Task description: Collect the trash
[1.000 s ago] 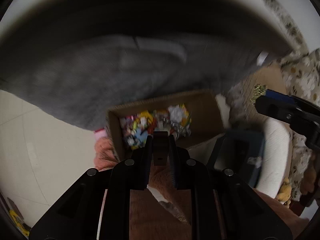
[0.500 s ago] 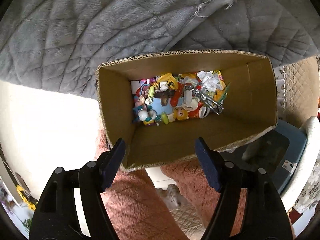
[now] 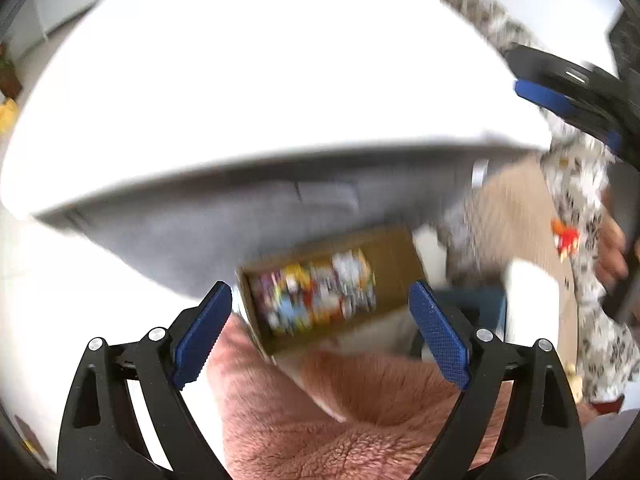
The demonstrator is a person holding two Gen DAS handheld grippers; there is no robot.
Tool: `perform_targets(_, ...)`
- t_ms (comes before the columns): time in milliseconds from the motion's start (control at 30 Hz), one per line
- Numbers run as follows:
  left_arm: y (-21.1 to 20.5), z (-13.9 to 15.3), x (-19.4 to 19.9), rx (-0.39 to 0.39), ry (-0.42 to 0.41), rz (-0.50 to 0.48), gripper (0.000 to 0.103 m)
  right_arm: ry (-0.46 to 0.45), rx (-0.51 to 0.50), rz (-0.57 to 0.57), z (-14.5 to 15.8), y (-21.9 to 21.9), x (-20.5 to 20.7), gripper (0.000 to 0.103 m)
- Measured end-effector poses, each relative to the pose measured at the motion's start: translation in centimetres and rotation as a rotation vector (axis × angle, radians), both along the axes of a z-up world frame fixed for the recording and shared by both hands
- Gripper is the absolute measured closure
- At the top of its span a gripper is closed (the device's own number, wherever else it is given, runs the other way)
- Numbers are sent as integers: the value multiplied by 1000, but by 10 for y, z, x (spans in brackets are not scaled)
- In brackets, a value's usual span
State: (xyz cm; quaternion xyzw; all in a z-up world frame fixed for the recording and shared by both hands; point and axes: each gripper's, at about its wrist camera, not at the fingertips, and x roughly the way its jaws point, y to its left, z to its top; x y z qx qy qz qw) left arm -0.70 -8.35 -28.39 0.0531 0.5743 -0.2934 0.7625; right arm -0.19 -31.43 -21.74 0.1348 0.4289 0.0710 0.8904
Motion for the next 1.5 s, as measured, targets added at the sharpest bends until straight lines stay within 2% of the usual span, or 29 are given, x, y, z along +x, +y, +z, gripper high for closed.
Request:
perform_targets(167,19,37,67,-62,-55,79,15,-64,-86,-58,27,-9,121,7)
perform_targets(267,32,45,101,-76,-63,108,15,-40,-234,-116,22,-13,215,7)
perform_targets(333,45,44,119,-80,-48,125,15,36,-296,-150,10,-21,286,8)
perform_targets(467,77,34,157,-66,6,147,15,180,-293,-207,-19,-39,376,10)
perform_targets(533,93,31,172,-54,30,149,15,249,-297,-227,-36,-43,396,18)
perform_targets(600,109,25,190,-47,67,153,15,325,-309,-216,-53,-42,410,38)
perform_targets(633,114,21,198,-49,84,153,15,357,-342,-204,-59,-39,414,43)
perform_targets(667,118,18,209,-52,101,148,15,376,-405,-187,-62,-33,415,52)
perform_targets(700,120,17,220,-54,107,138,15,375,-410,-172,-62,-30,413,63)
perform_targets(767,121,18,240,-44,90,107,15,364,-337,-164,-52,-29,400,76)
perform_targets(800,120,19,251,-37,71,87,15,350,-317,-179,-45,-29,391,77)
perform_targets(867,110,21,277,-24,24,42,15,318,-251,-228,-30,-31,368,77)
perform_targets(933,100,19,305,-15,-10,1,15,267,-117,-261,-15,-32,334,77)
perform_targets(1167,8,12,422,9,-133,-202,15,151,145,-401,16,-7,221,77)
perform_targets(1233,-21,12,448,-3,-153,-259,15,142,181,-436,20,1,196,77)
perform_targets(1300,-51,12,472,25,-179,-294,15,138,199,-472,23,7,174,77)
perform_targets(1400,-86,7,500,26,-158,-327,15,134,217,-525,26,12,148,77)
perform_targets(1433,-93,4,507,35,-154,-334,18,130,231,-544,25,12,139,77)
perform_targets(1500,-108,-4,520,86,-151,-348,33,123,245,-575,27,12,127,77)
